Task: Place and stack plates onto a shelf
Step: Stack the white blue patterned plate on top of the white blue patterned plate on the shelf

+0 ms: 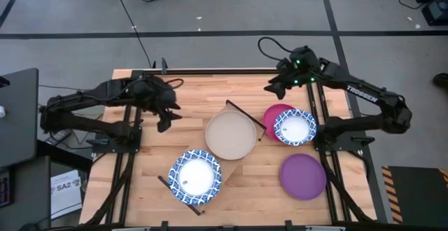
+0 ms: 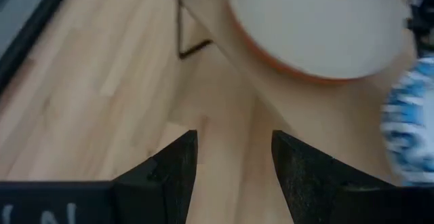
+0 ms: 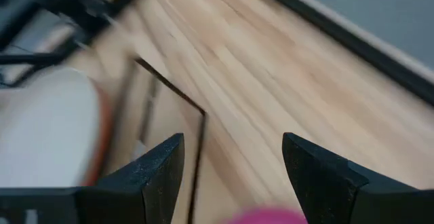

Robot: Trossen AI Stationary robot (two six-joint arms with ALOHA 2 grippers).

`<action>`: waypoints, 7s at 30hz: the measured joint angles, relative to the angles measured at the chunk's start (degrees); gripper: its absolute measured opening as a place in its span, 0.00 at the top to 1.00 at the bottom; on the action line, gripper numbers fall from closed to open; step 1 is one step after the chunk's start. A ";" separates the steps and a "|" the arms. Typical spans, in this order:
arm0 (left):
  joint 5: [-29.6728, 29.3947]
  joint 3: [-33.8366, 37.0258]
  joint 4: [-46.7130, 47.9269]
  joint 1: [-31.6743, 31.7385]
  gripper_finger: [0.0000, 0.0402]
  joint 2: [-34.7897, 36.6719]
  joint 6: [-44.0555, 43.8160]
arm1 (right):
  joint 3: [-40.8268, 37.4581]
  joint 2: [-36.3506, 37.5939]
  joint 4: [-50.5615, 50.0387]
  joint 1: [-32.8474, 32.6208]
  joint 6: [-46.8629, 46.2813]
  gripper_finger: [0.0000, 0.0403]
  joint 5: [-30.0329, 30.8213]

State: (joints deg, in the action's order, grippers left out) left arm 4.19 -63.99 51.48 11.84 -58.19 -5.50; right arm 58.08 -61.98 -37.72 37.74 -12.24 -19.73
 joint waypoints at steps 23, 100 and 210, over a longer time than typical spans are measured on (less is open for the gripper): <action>13.65 25.77 -34.38 13.13 0.51 4.98 3.17 | 0.00 -2.57 -30.46 7.67 6.28 0.37 16.61; 13.68 25.79 -35.32 13.05 0.51 4.96 3.18 | -17.27 -13.41 -26.92 7.56 4.51 0.62 18.52; 13.63 25.79 -35.30 13.11 0.51 5.11 3.24 | 38.40 -40.25 11.09 -44.03 -28.78 0.97 3.23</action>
State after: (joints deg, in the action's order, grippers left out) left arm 17.82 -38.20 16.19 24.95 -53.08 -2.26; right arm 96.49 -102.24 -26.63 -6.29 -41.01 -16.50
